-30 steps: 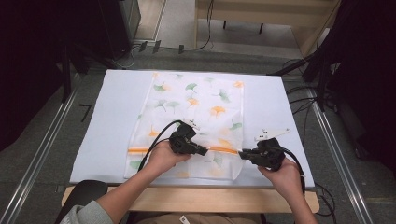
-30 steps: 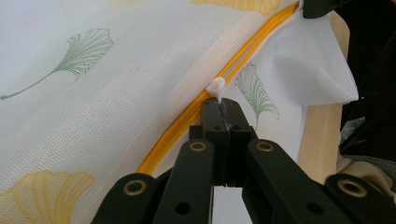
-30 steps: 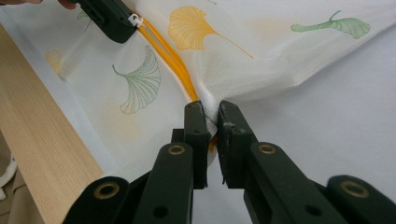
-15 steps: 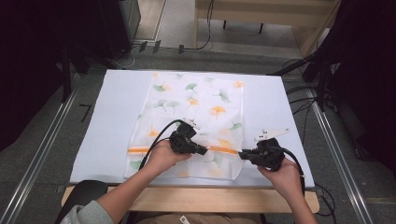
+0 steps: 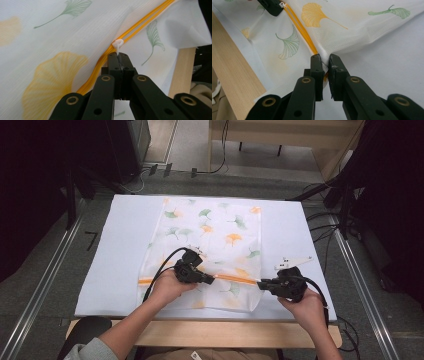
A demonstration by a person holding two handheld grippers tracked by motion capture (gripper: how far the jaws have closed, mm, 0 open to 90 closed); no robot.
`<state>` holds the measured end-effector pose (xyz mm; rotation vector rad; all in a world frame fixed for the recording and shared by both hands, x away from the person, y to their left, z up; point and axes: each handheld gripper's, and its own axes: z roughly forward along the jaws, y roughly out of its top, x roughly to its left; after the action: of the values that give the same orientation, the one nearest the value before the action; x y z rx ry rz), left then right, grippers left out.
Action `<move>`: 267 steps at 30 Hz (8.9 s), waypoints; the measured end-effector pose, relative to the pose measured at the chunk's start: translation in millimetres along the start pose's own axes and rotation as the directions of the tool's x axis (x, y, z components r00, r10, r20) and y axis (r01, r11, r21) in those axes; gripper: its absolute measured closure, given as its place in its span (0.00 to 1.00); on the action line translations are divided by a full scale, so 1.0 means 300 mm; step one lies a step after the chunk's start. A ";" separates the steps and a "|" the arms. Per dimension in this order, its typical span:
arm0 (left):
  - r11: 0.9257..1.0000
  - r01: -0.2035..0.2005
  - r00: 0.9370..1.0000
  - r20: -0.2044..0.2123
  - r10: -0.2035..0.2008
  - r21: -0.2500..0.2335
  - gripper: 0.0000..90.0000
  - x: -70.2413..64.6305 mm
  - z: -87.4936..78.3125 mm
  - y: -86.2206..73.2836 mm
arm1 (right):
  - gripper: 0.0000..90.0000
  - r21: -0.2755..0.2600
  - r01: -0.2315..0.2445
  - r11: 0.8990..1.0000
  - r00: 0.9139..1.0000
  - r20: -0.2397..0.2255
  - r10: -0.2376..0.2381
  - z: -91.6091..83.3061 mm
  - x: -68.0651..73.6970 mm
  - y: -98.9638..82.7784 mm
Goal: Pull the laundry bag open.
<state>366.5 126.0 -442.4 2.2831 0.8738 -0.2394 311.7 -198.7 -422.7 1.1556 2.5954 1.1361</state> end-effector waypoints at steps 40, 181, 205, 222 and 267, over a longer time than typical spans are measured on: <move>0.998 0.061 0.997 -0.038 -0.061 0.012 1.00 0.053 -0.113 -0.094 | 0.94 0.010 -0.001 1.000 1.000 -0.005 0.001 0.005 -0.011 0.004; 0.983 0.178 0.980 -0.085 -0.182 -0.055 1.00 0.184 -0.365 -0.306 | 0.93 0.051 -0.010 0.999 1.000 0.022 0.009 0.029 -0.018 0.003; 0.981 0.187 0.977 -0.090 -0.191 -0.053 1.00 0.194 -0.381 -0.321 | 0.93 0.039 0.001 0.999 1.000 0.025 -0.002 0.026 -0.019 0.004; 0.973 0.219 0.969 -0.101 -0.227 -0.077 1.00 0.215 -0.425 -0.366 | 0.93 0.050 -0.003 0.999 1.000 0.025 0.002 0.030 -0.019 0.004; 0.963 0.254 0.958 -0.113 -0.263 -0.093 1.00 0.254 -0.480 -0.433 | 0.93 0.059 -0.011 0.998 1.000 0.029 0.009 0.035 -0.023 0.001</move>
<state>330.9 331.0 -431.1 2.1265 1.2279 -0.1750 320.6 -196.8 -431.5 1.1887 2.6215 1.0425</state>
